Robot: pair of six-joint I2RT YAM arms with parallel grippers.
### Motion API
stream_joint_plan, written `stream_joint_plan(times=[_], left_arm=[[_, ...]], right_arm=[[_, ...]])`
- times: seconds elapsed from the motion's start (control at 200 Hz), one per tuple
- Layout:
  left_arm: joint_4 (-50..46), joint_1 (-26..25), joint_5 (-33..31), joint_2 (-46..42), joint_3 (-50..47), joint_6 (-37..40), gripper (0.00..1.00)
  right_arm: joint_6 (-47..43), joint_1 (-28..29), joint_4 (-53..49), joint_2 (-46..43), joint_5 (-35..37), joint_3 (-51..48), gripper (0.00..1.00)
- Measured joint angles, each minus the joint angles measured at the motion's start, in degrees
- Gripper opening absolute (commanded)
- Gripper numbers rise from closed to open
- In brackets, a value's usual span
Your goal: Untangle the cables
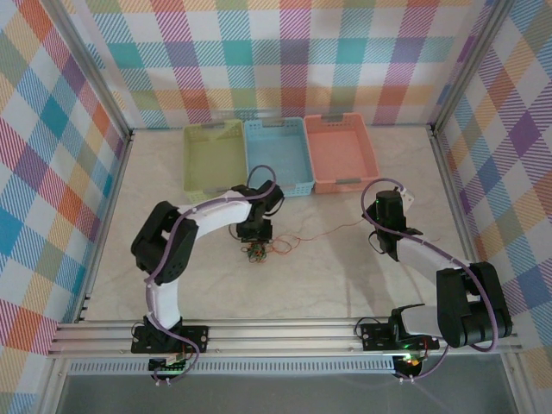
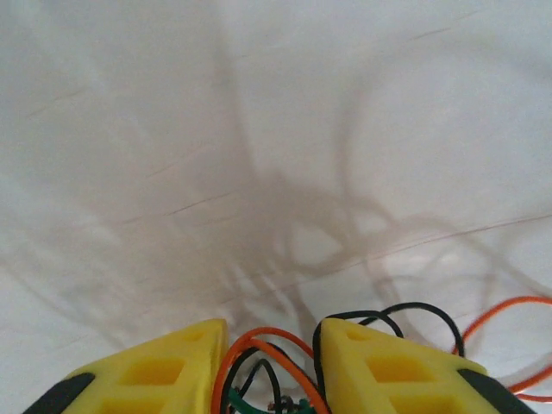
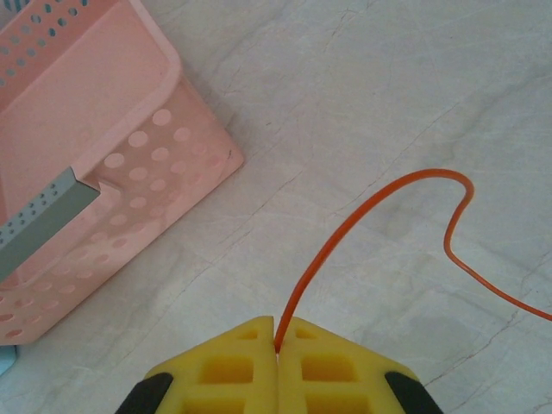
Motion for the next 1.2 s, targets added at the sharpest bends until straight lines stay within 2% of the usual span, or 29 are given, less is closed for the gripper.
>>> stream_joint_plan(times=[0.16,0.33,0.61,0.755,1.025,1.2], left_arm=[[0.0,4.8,-2.1,-8.8,-7.2,-0.1,0.25],[0.0,10.8,-4.0,-16.9,-12.7,0.2,0.12],[0.4,16.3,-6.9,-23.2,-16.8,-0.6,0.07],[1.1,21.0,-9.3,-28.9,-19.8,-1.7,0.02],[1.9,28.9,-12.2,-42.4,-25.2,-4.1,0.01],[1.9,30.3,-12.6,-45.5,-26.6,-5.2,0.01]], right_arm=[[0.0,0.0,-0.8,0.0,1.7,0.0,0.0],[0.1,0.0,-1.9,-0.3,3.8,0.0,0.0],[0.3,0.0,-3.7,-1.4,6.9,0.0,0.0],[1.6,-0.4,-5.1,-2.6,8.9,0.0,0.0],[5.2,-2.1,-6.9,-3.1,10.3,-0.8,0.0],[6.4,-2.6,-7.1,-3.2,10.3,-0.9,0.0]])
